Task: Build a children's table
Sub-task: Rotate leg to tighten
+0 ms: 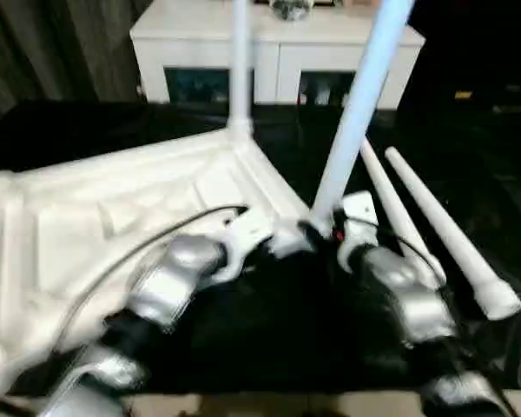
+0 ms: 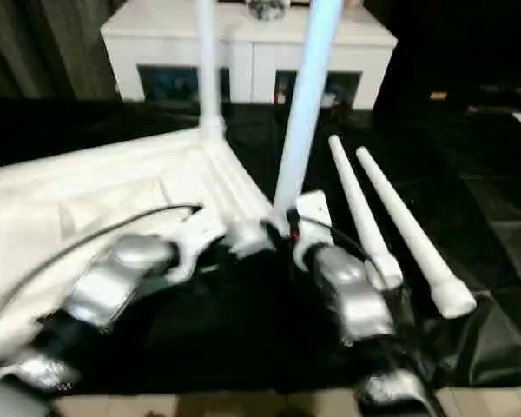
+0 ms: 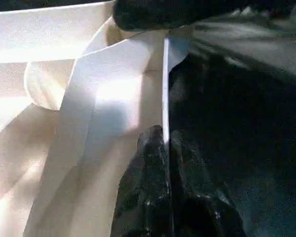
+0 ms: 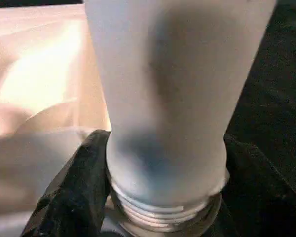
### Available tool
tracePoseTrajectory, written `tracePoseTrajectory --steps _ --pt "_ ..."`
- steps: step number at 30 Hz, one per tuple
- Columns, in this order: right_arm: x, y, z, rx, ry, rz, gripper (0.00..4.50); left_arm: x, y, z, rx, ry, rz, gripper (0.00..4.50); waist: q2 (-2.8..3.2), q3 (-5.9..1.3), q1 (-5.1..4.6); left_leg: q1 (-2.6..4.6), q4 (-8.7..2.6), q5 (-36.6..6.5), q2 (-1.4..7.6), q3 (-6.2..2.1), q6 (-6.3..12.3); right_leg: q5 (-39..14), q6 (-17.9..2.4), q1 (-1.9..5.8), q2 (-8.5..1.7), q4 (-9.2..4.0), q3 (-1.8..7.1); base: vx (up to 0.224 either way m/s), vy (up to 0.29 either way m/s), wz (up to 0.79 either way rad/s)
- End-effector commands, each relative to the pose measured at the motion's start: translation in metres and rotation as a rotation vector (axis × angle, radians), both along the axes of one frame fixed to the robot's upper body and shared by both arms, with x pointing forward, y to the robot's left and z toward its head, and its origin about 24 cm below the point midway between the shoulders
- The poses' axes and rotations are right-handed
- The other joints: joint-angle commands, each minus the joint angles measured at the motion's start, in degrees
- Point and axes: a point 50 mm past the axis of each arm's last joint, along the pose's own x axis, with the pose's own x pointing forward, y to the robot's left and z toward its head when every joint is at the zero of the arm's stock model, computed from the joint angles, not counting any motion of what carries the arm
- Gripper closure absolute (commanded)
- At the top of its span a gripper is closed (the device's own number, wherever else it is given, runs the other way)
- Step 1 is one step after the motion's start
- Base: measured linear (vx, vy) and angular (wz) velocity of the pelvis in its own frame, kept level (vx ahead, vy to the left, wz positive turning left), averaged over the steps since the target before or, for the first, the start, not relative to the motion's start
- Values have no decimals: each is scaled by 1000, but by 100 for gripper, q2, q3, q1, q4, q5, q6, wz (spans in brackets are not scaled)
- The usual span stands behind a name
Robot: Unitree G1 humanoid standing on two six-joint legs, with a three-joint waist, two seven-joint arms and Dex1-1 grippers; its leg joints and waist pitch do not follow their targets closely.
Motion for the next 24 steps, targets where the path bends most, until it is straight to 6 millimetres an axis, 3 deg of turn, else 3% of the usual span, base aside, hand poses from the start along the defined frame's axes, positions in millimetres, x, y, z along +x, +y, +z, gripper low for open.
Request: tracePoseTrajectory --steps 1,5,6,9,16,20,22,24 --pt "-7 16 -25 -25 107 -22 176 7 -9 2 -2 -67 83 450 -71 -344 -8 99 -443 -2279 23 -92 -124 -2813 -562 127 -115 -556 61 0 0 0" --pt "-3 26 -21 -27 87 -15 176 8 -12 1 25 -88 69 450 -54 -339 -26 80 -466 -2383 27 -107 -64 -2829 -494 129 -108 -575 40 0 0 0" --pt "-2 30 -16 54 70 12 121 8 -12 0 30 -89 71 450 -53 -338 -33 82 -468 -2458 27 -108 -48 -2855 -478 124 -110 -585 34 0 0 0" --pt "-2 29 -5 87 -15 75 101 6 -6 1 66 -109 47 450 -35 -343 -32 69 -484 -2506 42 -121 -11 -2789 -494 140 -119 -588 29 0 0 0" --pt "-7 1 2 2 -45 158 26 -5 12 3 102 -114 -74 450 -30 -372 -15 13 -503 -2157 75 -111 64 -2103 -750 212 -112 -501 61 0 0 0" --pt "-19 -17 11 3 -48 302 26 -13 25 3 113 -95 -165 450 -19 -380 13 25 -487 -1976 99 -79 129 -1762 -911 202 -109 -470 103 0 0 0" --pt "-31 -25 20 23 -72 458 26 -20 32 4 108 -65 -241 450 -11 -399 50 13 -465 -1745 119 -73 162 -1336 -1035 242 -109 -407 116 27 -6 1" --pt "-44 -33 26 23 -75 621 26 -34 37 4 85 -7 -374 450 -9 -394 81 35 -454 -1647 124 -52 243 -1150 -1141 232 -102 -386 128 57 -11 2"
